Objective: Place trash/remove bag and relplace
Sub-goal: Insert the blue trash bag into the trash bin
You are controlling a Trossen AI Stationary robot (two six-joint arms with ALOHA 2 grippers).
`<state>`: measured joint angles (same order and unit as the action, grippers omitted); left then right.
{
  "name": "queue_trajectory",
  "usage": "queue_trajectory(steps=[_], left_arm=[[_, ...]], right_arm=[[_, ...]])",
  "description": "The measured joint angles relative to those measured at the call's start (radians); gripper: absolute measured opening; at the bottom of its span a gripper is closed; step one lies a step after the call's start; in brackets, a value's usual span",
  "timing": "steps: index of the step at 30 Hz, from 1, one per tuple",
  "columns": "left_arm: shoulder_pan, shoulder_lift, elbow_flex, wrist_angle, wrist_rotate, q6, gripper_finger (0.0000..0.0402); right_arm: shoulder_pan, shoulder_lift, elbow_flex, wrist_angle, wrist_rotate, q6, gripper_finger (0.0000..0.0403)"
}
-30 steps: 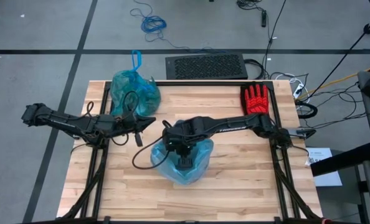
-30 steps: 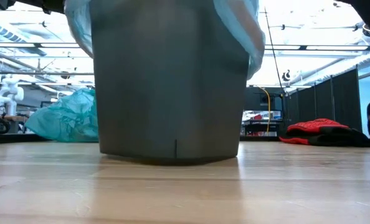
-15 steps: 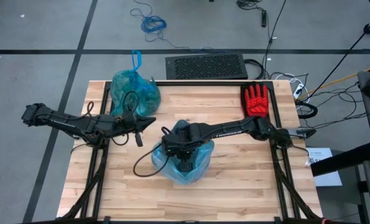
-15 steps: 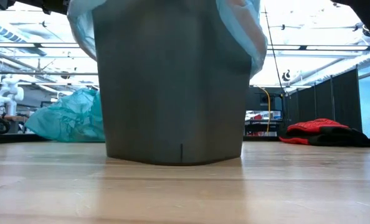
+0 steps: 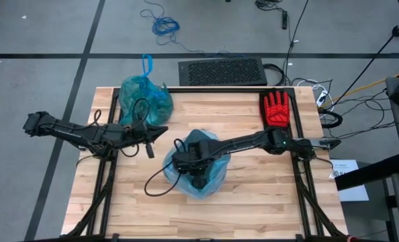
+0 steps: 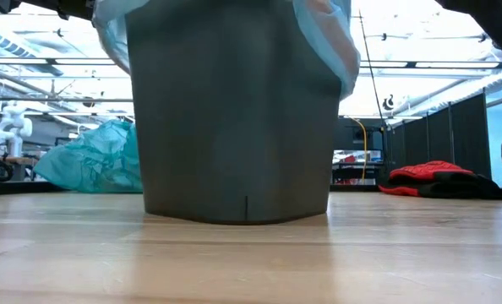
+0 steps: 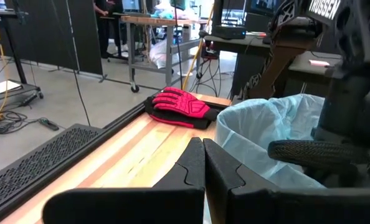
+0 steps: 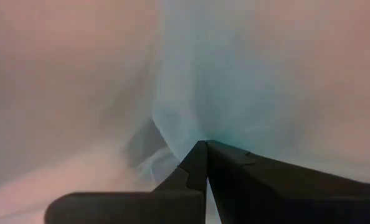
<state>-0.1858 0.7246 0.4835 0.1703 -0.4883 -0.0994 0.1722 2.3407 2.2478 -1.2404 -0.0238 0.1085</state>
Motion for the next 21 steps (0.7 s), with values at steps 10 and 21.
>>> queue_trajectory(steps=[10, 21], left_arm=[[0.000, 0.000, 0.000, 0.001, 0.000, 0.000, 0.0000], [0.000, 0.000, 0.000, 0.006, 0.000, -0.001, 0.0000]], right_arm=[[0.000, 0.001, -0.096, 0.062, 0.000, -0.007, 0.0000], [0.000, 0.001, -0.137, 0.105, 0.000, -0.013, 0.0000]])
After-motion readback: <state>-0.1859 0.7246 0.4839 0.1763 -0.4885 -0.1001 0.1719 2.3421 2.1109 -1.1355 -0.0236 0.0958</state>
